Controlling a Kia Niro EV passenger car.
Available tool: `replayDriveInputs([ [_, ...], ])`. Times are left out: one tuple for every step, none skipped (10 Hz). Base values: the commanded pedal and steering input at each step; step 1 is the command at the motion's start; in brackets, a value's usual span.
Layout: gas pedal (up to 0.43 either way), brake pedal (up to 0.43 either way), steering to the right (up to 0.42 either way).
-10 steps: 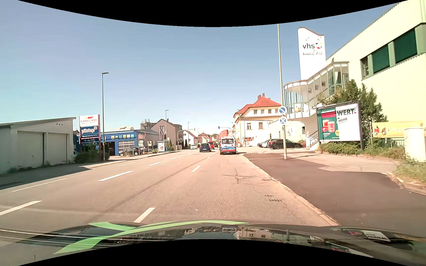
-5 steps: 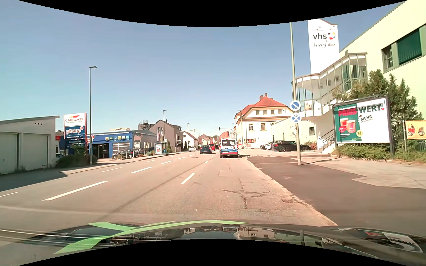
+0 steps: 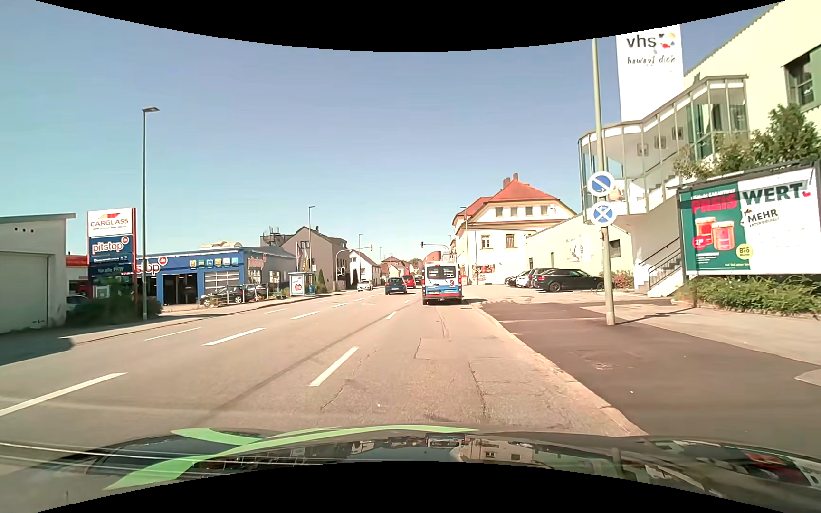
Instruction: Follow the waypoints while adhering to traffic rules and regulations
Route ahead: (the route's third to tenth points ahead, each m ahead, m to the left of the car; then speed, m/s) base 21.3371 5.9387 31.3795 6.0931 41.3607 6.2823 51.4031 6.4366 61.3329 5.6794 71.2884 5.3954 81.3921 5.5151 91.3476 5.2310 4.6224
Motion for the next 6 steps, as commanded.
replayDriveInputs([
  [0.000, 0.000, 0.000],
  [0.000, 0.000, 0.000],
  [0.000, 0.000, 0.000],
  [0.000, 0.000, -0.003],
  [0.000, 0.000, -0.007],
  [0.000, 0.000, -0.008],
])
